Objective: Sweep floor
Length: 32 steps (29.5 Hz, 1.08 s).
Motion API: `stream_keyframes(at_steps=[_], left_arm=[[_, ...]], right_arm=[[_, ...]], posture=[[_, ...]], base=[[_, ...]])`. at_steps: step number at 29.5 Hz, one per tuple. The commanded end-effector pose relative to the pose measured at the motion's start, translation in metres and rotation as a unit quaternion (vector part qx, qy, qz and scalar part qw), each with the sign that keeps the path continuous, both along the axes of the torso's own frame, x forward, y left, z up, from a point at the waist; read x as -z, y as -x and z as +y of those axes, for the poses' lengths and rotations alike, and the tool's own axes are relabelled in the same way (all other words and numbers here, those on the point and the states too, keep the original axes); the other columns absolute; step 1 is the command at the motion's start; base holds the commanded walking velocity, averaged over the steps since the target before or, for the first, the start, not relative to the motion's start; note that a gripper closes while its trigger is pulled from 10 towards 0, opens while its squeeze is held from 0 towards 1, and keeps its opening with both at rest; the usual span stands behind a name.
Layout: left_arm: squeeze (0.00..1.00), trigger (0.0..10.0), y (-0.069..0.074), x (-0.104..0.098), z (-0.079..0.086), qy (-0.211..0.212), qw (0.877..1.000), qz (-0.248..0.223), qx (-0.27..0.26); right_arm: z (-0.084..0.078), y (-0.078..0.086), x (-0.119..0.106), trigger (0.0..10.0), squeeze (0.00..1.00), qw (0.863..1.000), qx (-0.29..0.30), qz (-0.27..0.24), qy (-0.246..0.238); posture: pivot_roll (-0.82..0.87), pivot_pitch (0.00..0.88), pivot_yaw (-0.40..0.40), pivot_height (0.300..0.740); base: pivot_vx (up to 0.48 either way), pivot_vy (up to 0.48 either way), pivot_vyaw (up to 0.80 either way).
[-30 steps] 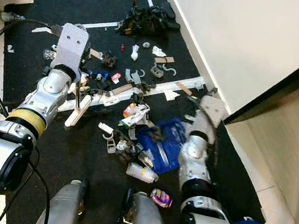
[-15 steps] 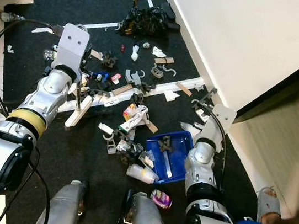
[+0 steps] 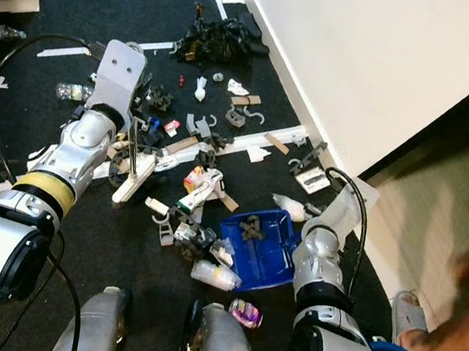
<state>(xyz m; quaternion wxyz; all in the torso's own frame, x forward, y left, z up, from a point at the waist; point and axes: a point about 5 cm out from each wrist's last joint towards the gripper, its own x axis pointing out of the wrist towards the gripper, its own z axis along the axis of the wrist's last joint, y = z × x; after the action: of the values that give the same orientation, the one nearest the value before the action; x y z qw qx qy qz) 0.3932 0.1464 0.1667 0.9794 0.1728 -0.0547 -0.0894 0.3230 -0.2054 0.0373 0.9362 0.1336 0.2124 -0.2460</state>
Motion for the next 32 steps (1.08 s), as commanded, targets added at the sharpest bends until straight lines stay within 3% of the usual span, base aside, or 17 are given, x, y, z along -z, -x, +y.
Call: stream_keyframes(at_steps=[1, 4, 11, 18, 20, 23, 27, 30, 32], left_arm=[[0.00, 10.0, -0.003, -0.011, -0.005, -0.003, 1.000, -0.019, 0.008], [0.00, 10.0, -0.004, -0.016, -0.005, -0.006, 0.999, -0.030, 0.012], [0.00, 10.0, -0.003, -0.014, -0.005, -0.003, 1.000, -0.028, 0.010], [0.00, 10.0, -0.002, -0.011, -0.005, 0.002, 1.000, -0.022, 0.011], [0.00, 10.0, -0.002, -0.010, -0.005, 0.011, 1.000, -0.016, 0.009], [0.00, 10.0, -0.002, -0.007, -0.007, 0.028, 1.000, -0.005, 0.006], [0.00, 10.0, 0.000, -0.003, -0.013, 0.029, 1.000, -0.001, 0.012], [0.00, 10.0, 0.002, 0.001, -0.019, 0.025, 0.999, -0.003, 0.019], [0.00, 10.0, 0.004, 0.003, -0.023, 0.018, 1.000, -0.008, 0.024]], right_arm=[[0.016, 0.011, 0.021, 10.0, 0.00, 0.998, -0.029, 0.039, -0.040], [0.007, -0.008, -0.005, 10.0, 0.00, 0.999, -0.017, -0.009, -0.045], [-0.013, -0.015, -0.016, 10.0, 0.00, 0.996, 0.027, -0.011, -0.080], [-0.015, -0.004, -0.002, 10.0, 0.00, 0.996, 0.035, 0.017, -0.084], [-0.015, 0.005, 0.010, 10.0, 0.00, 0.991, 0.058, 0.040, -0.111], [-0.010, 0.018, 0.027, 10.0, 0.00, 0.983, 0.078, 0.077, -0.148], [-0.001, 0.019, 0.030, 10.0, 0.00, 0.984, 0.061, 0.080, -0.146], [0.010, 0.003, 0.011, 10.0, 0.00, 0.999, -0.025, 0.013, -0.042], [0.024, -0.007, -0.006, 10.0, 0.00, 0.989, -0.123, -0.050, 0.065]], posture=[[0.07, 0.196, -0.025, 0.740], [0.07, 0.190, -0.024, 0.740], [0.07, 0.183, -0.032, 0.740], [0.07, 0.184, -0.032, 0.740], [0.07, 0.184, -0.029, 0.740], [0.07, 0.185, -0.024, 0.740], [0.07, 0.187, -0.023, 0.740], [0.07, 0.188, -0.019, 0.740], [0.07, 0.187, -0.018, 0.740]], base=[[0.000, 0.000, 0.00], [0.000, 0.000, 0.00], [0.000, 0.000, 0.00], [0.000, 0.000, 0.00], [0.000, 0.000, 0.00], [0.000, 0.000, 0.00], [0.000, 0.000, 0.00], [0.000, 0.000, 0.00], [0.000, 0.000, 0.00]])
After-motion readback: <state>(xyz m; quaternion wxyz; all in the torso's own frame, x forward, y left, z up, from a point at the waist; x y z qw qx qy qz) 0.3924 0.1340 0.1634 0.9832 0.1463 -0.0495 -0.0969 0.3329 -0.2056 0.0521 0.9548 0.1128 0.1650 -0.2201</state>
